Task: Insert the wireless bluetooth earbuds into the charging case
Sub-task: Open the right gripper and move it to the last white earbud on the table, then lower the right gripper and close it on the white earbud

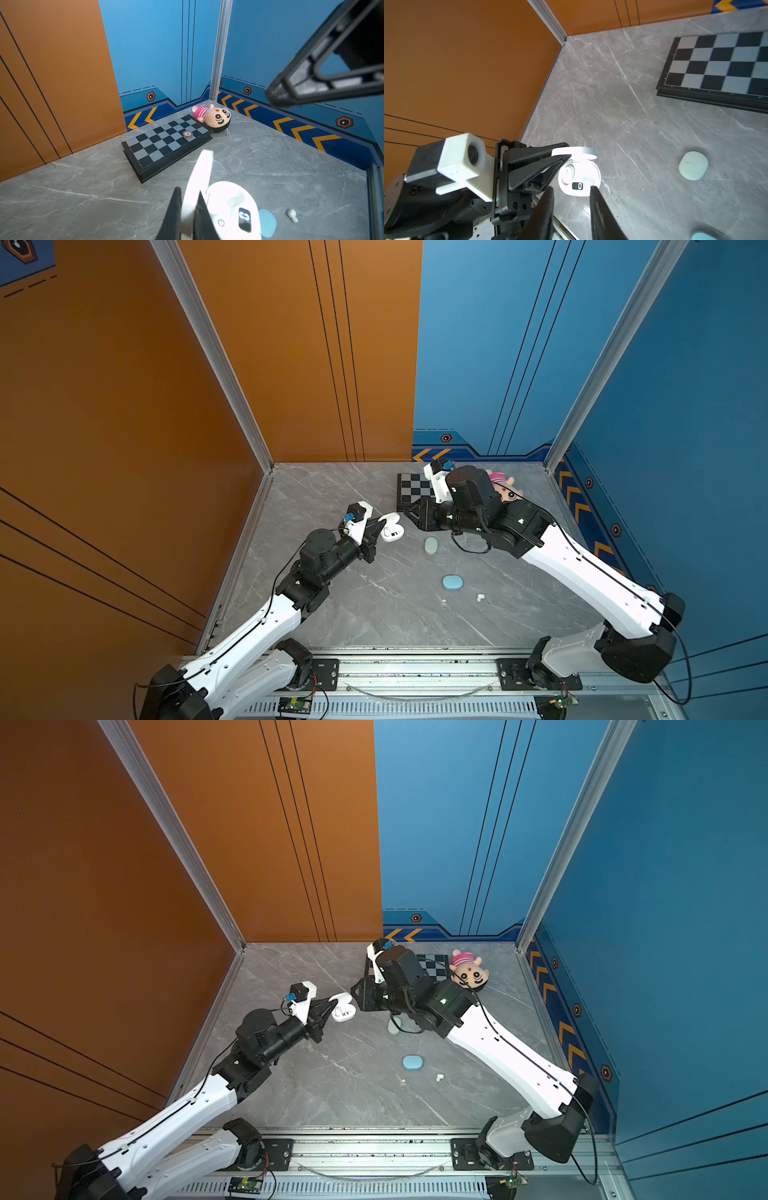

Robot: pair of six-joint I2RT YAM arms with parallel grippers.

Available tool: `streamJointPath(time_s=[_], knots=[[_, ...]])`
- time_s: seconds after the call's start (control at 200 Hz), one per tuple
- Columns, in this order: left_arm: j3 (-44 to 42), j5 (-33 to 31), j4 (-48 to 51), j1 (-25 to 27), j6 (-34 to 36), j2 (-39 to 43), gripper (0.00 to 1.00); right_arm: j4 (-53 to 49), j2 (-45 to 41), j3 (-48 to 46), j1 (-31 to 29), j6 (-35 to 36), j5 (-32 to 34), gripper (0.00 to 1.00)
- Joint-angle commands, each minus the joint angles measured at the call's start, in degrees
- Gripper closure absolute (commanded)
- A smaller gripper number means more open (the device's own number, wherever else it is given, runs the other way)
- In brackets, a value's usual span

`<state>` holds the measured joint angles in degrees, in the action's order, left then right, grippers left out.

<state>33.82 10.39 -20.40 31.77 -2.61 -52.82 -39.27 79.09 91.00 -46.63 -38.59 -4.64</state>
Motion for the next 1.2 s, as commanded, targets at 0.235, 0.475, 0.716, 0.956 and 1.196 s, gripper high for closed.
streamJointPath(time_s=[0.235,0.475,0.716,0.956,1.196], knots=[[-0.21,9.15,-2.27,0.04,-1.34,1.03,1.00,-18.69,-12.54,-25.81,16.13,-10.45,3.09,0.68],[-1.74,8.37,-2.29,0.88,-1.30,0.85,1.00,-19.89,-15.00,-38.21,22.63,-30.41,5.55,0.69],[-2.28,8.31,-2.29,1.82,-0.59,-0.34,1.00,-13.63,-10.64,-43.63,21.98,-48.36,7.22,0.70],[-2.80,8.15,-2.27,2.18,-0.32,-0.49,1.00,-10.01,-3.24,-43.14,21.51,-51.16,7.55,0.65],[-3.06,7.15,-2.30,2.86,-0.41,-0.36,1.00,-7.53,1.23,-43.19,20.05,-52.74,6.67,0.62]])
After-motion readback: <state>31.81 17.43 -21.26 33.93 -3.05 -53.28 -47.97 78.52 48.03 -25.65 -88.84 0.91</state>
